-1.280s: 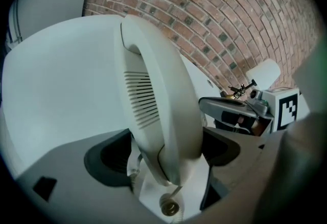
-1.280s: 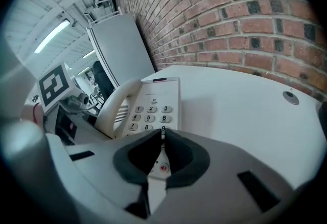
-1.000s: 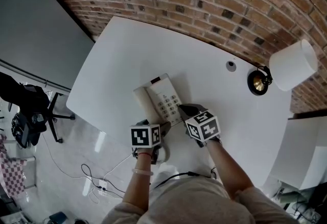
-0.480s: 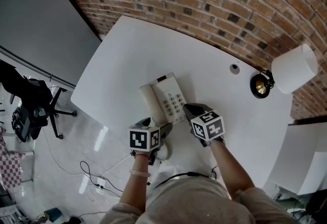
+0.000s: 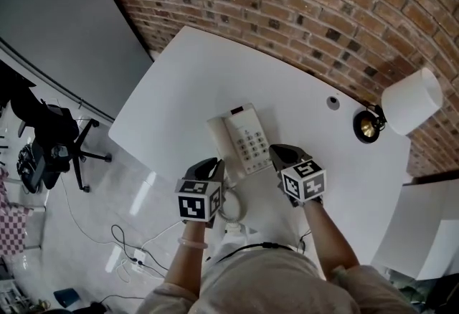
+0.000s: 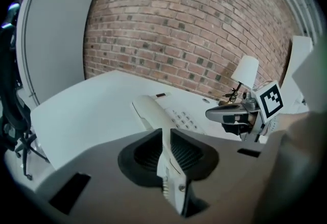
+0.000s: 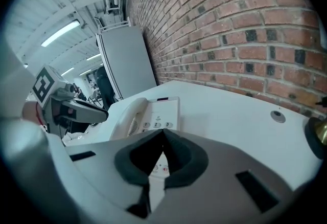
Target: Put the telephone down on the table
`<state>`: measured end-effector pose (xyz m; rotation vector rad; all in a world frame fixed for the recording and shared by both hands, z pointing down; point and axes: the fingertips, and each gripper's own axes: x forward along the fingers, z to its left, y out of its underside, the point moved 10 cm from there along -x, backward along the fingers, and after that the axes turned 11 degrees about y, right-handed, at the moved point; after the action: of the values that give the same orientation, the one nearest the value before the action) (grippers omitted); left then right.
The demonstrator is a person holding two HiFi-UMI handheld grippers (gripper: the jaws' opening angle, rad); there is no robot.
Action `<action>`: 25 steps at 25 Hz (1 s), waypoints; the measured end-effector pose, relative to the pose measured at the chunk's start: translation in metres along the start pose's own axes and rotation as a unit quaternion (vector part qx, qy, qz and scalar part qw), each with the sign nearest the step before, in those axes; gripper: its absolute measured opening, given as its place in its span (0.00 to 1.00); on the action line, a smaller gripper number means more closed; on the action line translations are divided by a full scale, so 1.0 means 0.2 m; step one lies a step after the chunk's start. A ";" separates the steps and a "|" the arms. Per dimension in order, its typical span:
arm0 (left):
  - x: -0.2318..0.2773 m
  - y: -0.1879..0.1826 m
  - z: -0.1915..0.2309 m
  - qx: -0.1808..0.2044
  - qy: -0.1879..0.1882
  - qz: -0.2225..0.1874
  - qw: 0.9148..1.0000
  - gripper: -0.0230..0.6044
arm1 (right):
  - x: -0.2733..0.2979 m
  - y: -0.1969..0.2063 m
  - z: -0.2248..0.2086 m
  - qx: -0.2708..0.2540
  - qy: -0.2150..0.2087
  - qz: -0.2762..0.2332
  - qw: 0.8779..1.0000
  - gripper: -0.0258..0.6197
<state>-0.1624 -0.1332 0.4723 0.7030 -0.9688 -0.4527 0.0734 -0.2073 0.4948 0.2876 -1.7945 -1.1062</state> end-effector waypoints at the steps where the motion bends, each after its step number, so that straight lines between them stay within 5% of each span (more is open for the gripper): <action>1: -0.02 -0.01 0.00 0.010 -0.005 -0.014 1.000 0.10 | -0.02 -0.01 0.00 0.001 0.003 -0.008 1.000 0.05; 6: -0.13 -0.06 0.00 0.058 -0.030 -0.060 0.996 0.05 | -0.09 -0.06 0.00 -0.006 0.014 -0.046 0.999 0.05; 25: -0.43 -0.18 0.00 0.137 -0.074 -0.201 0.967 0.04 | -0.34 -0.23 0.09 -0.031 0.040 -0.169 0.984 0.05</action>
<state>-0.2074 -0.1028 0.3966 1.1392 -1.0422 -0.7439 0.0792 -0.1810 0.4158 0.6074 -1.6738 -1.3649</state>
